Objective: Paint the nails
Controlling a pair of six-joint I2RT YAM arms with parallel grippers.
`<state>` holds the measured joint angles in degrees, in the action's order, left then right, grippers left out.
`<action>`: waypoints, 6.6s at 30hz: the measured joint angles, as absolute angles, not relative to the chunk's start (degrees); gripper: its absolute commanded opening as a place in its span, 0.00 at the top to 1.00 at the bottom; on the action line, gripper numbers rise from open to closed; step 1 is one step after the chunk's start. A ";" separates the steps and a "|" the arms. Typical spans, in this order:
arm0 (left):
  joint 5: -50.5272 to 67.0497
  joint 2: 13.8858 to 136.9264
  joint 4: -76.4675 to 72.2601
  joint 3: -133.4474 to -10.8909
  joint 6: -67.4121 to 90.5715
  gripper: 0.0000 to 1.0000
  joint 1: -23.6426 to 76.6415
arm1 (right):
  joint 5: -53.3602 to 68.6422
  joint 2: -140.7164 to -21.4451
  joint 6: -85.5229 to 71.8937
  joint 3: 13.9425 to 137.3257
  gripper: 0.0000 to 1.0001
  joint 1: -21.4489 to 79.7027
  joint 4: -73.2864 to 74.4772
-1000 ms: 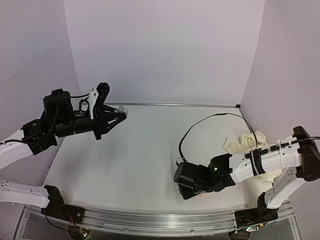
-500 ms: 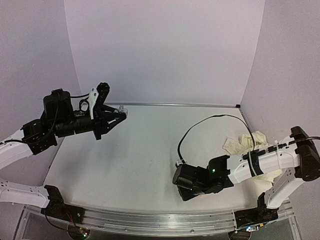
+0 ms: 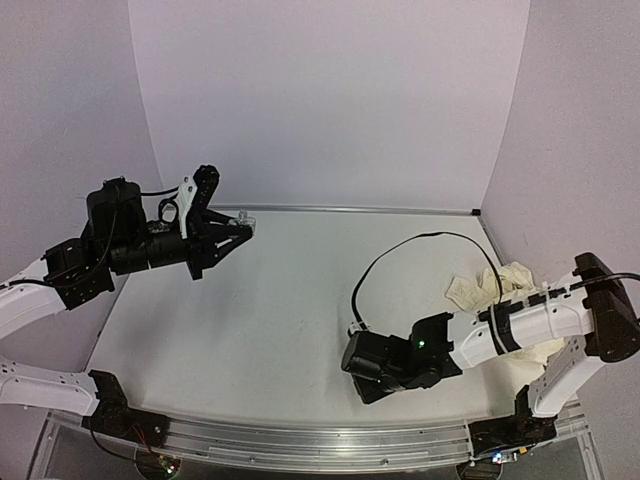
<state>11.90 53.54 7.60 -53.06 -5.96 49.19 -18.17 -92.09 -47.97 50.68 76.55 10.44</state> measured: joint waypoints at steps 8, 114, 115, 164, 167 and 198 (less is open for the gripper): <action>11.90 53.54 7.60 -53.06 -5.98 1.00 49.19 | -17.87 -92.25 -47.40 51.59 1.00 76.73 10.04; 12.43 54.06 7.64 -53.06 -5.96 1.00 49.19 | -20.32 -92.60 -47.44 52.34 1.00 76.93 12.23; 12.43 54.06 7.64 -53.06 -5.96 1.00 49.19 | -20.25 -92.71 -47.37 52.34 1.00 76.93 12.12; 13.32 54.63 7.68 -53.06 -5.96 1.00 49.19 | -20.88 -88.75 -46.81 52.34 1.00 76.93 10.87; 13.37 54.85 7.68 -53.06 -5.96 1.00 49.19 | -21.32 -88.99 -47.24 52.34 1.00 76.93 12.19; 13.37 55.42 7.68 -53.06 -5.98 1.00 49.19 | -20.36 -91.64 -46.52 52.51 1.00 76.93 12.36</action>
<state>13.37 55.42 7.68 -53.06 -5.98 49.19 -20.36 -91.64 -46.52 52.51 76.93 12.36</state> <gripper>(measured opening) 0.178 0.153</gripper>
